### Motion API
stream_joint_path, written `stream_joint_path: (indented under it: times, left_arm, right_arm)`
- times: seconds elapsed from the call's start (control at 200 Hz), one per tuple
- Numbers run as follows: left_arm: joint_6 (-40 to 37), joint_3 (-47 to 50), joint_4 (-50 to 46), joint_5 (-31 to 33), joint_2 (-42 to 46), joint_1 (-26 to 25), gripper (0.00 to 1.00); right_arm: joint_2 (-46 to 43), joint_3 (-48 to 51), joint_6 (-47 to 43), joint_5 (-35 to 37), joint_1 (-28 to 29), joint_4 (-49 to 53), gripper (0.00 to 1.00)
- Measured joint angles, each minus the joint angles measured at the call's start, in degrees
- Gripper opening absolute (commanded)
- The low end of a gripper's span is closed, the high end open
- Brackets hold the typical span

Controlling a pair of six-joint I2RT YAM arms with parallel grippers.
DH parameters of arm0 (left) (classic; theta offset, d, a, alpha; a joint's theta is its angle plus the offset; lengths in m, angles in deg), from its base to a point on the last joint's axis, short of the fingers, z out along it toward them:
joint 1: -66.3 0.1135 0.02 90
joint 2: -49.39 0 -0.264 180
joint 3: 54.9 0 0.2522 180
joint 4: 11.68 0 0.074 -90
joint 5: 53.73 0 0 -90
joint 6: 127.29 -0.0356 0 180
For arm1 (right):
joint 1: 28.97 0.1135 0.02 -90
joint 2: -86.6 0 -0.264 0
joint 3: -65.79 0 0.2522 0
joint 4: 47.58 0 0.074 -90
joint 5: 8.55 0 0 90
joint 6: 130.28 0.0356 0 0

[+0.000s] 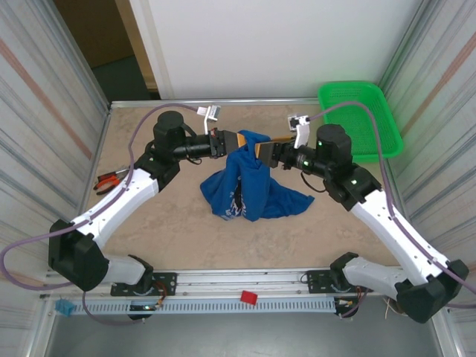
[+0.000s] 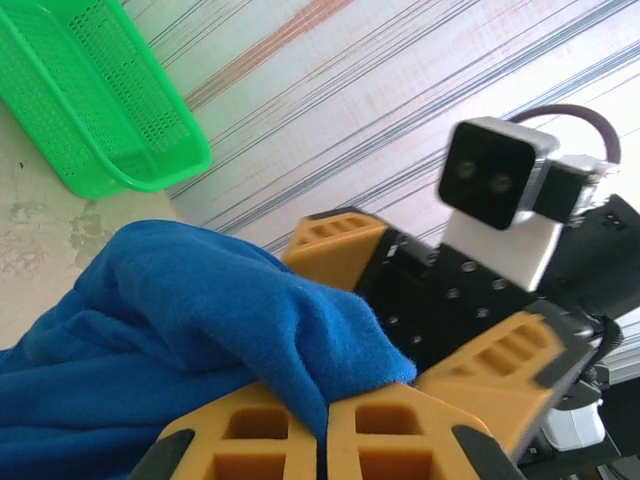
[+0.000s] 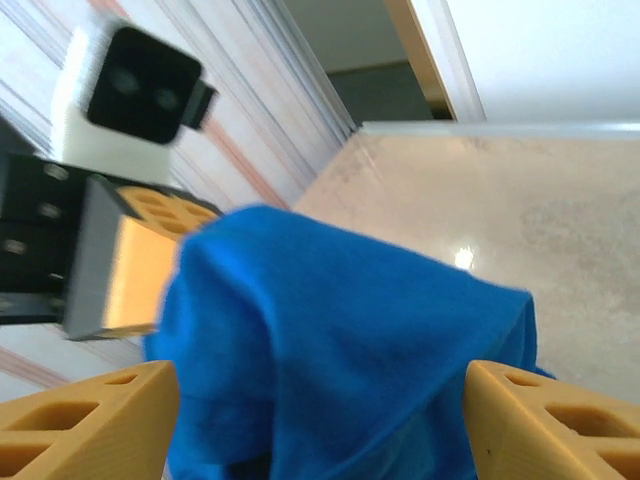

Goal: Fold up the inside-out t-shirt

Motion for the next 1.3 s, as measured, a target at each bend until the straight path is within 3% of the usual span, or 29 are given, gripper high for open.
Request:
stream_joint_path:
  times: [0.065, 0.12, 0.155, 0.336, 0.531, 0.656, 0.731, 0.892, 1.057, 1.167, 1.298]
  left_arm:
    - [0.26, 0.04, 0.07, 0.07, 0.00, 0.00, 0.00]
    - [0.59, 0.20, 0.26, 0.26, 0.00, 0.00, 0.00]
    - [0.81, 0.28, 0.28, 0.26, 0.00, 0.00, 0.00]
    - [0.81, 1.18, 0.50, 0.24, 0.00, 0.46, 0.00]
    - [0.74, 6.54, 3.19, -0.07, -1.03, 4.20, 0.00]
    - [-0.46, 6.73, 4.50, -1.03, -4.17, 3.91, 0.35]
    - [-1.66, 7.04, 4.24, -0.31, -5.55, 4.39, 0.46]
    - [-4.85, 8.90, -0.44, 2.62, -2.99, 4.87, 0.58]
    - [-6.58, 10.21, -6.16, 8.61, 7.76, 4.46, 0.64]
    - [-6.10, 9.53, -5.95, 11.08, 12.70, 1.86, 0.65]
    - [-4.04, 7.72, -4.31, 13.18, 11.39, -2.56, 0.66]
  right_arm:
    - [1.03, 0.61, -0.13, 0.22, 0.68, 0.13, 0.58]
    - [1.46, 1.25, -0.15, 0.33, 1.18, 0.17, 0.18]
    - [1.60, 1.57, -0.17, 0.35, 1.40, 0.15, 0.00]
    - [1.42, 2.19, 0.11, -2.86, -0.66, -0.07, 0.00]
    - [0.07, 3.39, 3.43, -23.63, -9.57, -8.48, 0.00]
    - [0.72, 6.36, 9.03, -35.71, -9.62, -17.81, 0.00]
    - [1.60, 6.67, 11.39, -39.89, -9.62, -22.25, 0.00]
    - [1.95, 8.11, 13.62, -41.94, -11.21, -26.91, 0.00]
    - [2.32, 10.99, 14.05, -41.09, -13.84, -28.15, 0.00]
    - [2.99, 11.87, 14.05, -40.81, -13.86, -28.52, 0.00]
    - [3.50, 12.76, 14.05, -40.61, -13.84, -28.65, 0.00]
